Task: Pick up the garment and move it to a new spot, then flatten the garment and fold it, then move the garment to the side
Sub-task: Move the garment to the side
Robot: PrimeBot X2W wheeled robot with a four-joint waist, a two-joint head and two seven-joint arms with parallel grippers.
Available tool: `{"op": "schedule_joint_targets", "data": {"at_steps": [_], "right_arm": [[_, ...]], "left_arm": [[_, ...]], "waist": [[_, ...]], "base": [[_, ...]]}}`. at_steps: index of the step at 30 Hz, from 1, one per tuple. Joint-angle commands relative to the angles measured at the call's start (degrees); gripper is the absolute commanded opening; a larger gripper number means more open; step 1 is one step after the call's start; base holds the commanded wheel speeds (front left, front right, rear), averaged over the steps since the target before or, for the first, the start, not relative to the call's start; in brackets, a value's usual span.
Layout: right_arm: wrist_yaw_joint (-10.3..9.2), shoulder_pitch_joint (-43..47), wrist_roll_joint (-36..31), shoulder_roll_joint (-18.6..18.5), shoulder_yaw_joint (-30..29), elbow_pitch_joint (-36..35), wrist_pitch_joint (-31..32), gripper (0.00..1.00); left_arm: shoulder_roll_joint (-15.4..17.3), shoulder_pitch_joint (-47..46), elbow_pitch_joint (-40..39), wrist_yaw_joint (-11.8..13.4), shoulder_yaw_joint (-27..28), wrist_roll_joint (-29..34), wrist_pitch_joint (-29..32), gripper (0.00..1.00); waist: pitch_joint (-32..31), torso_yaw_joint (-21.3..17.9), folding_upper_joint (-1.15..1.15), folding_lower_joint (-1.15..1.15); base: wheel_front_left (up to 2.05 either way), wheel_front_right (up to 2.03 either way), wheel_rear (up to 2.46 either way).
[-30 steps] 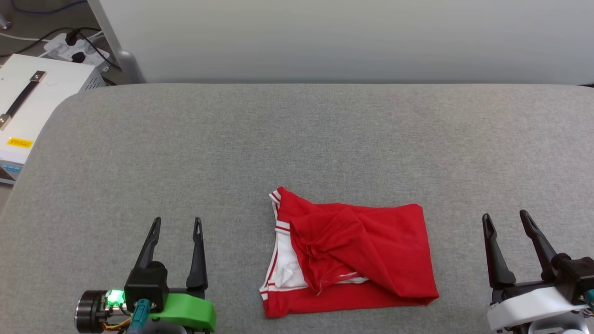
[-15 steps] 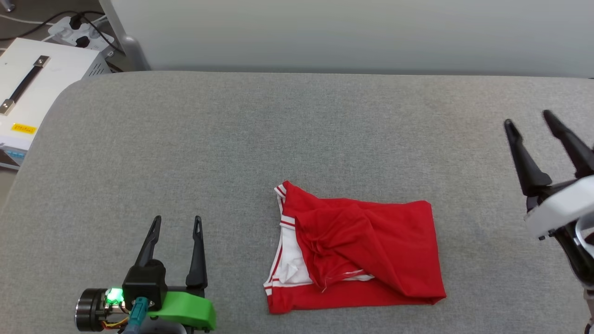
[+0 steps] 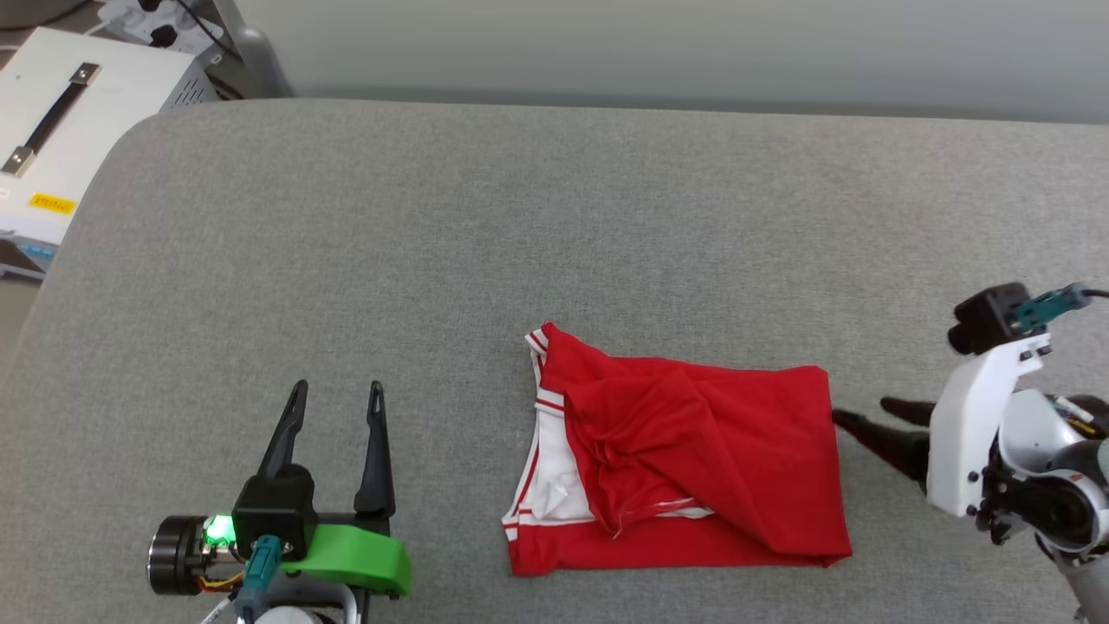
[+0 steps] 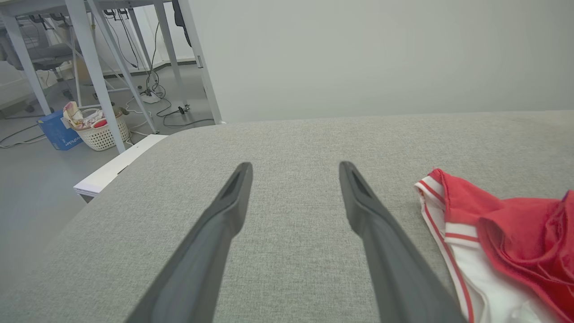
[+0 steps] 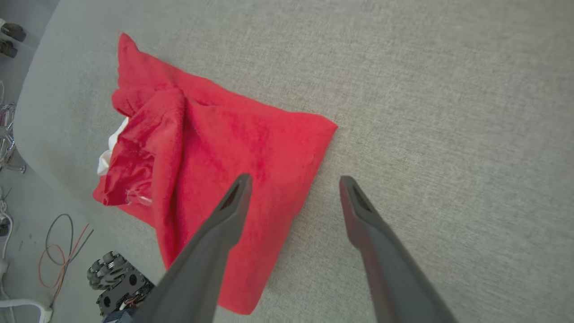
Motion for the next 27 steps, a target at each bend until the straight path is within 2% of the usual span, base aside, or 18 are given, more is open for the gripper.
{"op": "schedule_joint_targets", "data": {"at_steps": [1,8,13,17,18,19,27], "right_arm": [[-0.04,0.31,0.18,0.26,0.99,0.79,0.89,1.0],[-0.04,-0.35,0.42,3.38,4.8,7.55,1.1,1.0],[-0.04,0.45,-1.5,3.36,9.9,12.84,0.09,1.0],[-0.04,0.03,-2.87,2.73,13.17,14.35,-4.46,1.0],[-0.04,-0.44,-2.86,2.62,13.61,14.55,-6.05,0.06],[-0.04,-0.84,-2.47,2.61,13.92,14.65,-7.0,0.0],[-0.04,-8.38,-3.83,-0.41,16.23,11.05,-17.11,0.0]], "left_arm": [[-0.35,-1.4,-0.01,-0.3,-0.18,-0.16,-0.33,1.0],[-0.74,-2.88,0.38,-0.52,-0.38,-0.13,-0.33,1.0],[-1.08,-3.7,0.79,-0.55,-0.48,-0.15,-0.33,1.0],[-1.27,-4.13,1.17,-0.63,-0.17,-0.36,-0.33,1.0],[-1.31,-4.17,1.25,-0.64,-0.06,-0.38,-0.33,1.0],[-1.35,-4.16,1.31,-0.63,-0.01,-0.37,-0.33,1.0],[-1.59,-2.81,1.57,-0.41,0.54,-0.15,-0.33,1.0]], "waist": [[1.2,1.02,0.0,0.0],[3.56,2.71,0.0,0.0],[4.39,3.54,0.0,0.0],[4.61,3.75,0.0,0.0],[4.6,3.71,0.0,0.0],[4.54,3.67,0.0,0.0],[2.4,1.2,0.0,0.0]], "base": [[0.0,0.0,0.0],[0.0,0.0,0.0],[0.0,0.0,0.0],[0.0,0.0,0.0],[0.0,0.0,0.0],[0.0,0.0,0.0],[0.0,0.0,0.0]]}}
